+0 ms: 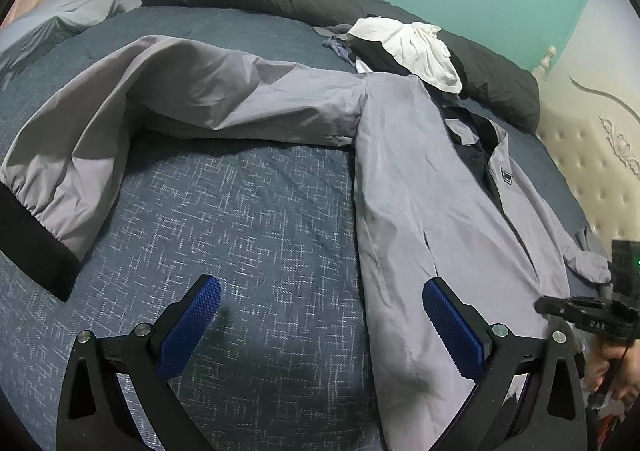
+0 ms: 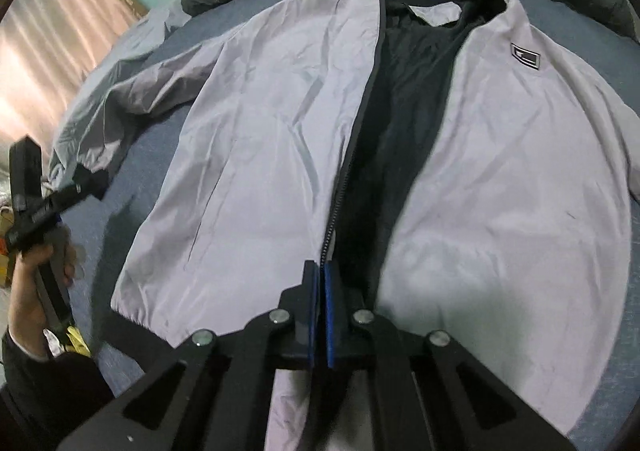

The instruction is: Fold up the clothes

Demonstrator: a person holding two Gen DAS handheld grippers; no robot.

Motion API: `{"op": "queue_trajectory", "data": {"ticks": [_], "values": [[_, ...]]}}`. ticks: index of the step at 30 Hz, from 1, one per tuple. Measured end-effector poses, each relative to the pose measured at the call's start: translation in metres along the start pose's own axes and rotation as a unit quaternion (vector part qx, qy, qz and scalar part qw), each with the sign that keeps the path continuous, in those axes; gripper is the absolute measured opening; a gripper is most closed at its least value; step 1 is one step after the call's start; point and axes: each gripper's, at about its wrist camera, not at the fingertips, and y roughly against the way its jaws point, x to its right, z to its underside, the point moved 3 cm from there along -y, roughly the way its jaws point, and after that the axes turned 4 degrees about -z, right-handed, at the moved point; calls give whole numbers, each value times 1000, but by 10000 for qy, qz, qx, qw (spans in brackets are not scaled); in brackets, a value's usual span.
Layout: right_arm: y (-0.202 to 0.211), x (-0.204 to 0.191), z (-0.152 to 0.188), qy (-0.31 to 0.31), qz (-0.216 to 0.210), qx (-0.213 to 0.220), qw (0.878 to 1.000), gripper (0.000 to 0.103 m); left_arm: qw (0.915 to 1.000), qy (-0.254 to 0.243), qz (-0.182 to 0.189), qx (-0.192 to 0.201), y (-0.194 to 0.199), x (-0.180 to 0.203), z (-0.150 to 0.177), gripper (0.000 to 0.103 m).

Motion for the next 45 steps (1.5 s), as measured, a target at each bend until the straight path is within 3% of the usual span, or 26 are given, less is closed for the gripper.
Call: {"op": "queue_trajectory", "data": {"ticks": [5, 10, 18, 22, 26, 28, 30, 31, 38, 45], "values": [[-19, 6, 11, -49, 243, -247, 9994, 3, 10000, 2, 8, 12, 2, 0, -1, 103], [-37, -5, 17, -63, -168, -473, 9987, 3, 10000, -1, -13, -21, 1, -3, 0, 103], [-46, -5, 16, -151, -336, -531, 9979, 3, 10000, -14, -37, 2, 3, -4, -2, 103], [-57, -20, 17, 101, -335, -729, 9967, 3, 10000, -22, -25, -7, 3, -2, -1, 103], [-40, -9, 10, -77, -342, -556, 9978, 8, 10000, -55, -17, -20, 3, 0, 0, 103], [-24, 2, 4, -282, -334, -325, 9985, 16, 10000, -47, 8, -29, 2, 0, 0, 103], [-9, 11, -6, -414, -240, -38, 9988, 31, 10000, -58, 16, -26, 2, 2, 0, 103], [-4, 16, -11, -487, -166, 56, 9987, 33, 10000, -73, 5, -20, 2, 3, -1, 103], [-7, 42, -25, -440, 671, 14, 9968, 33, 9999, -107, -104, 12, 1, 5, -1, 103], [-40, 45, -38, -563, 851, -108, 9947, 33, 9998, -95, -185, 32, -1, 0, -1, 103]]}}
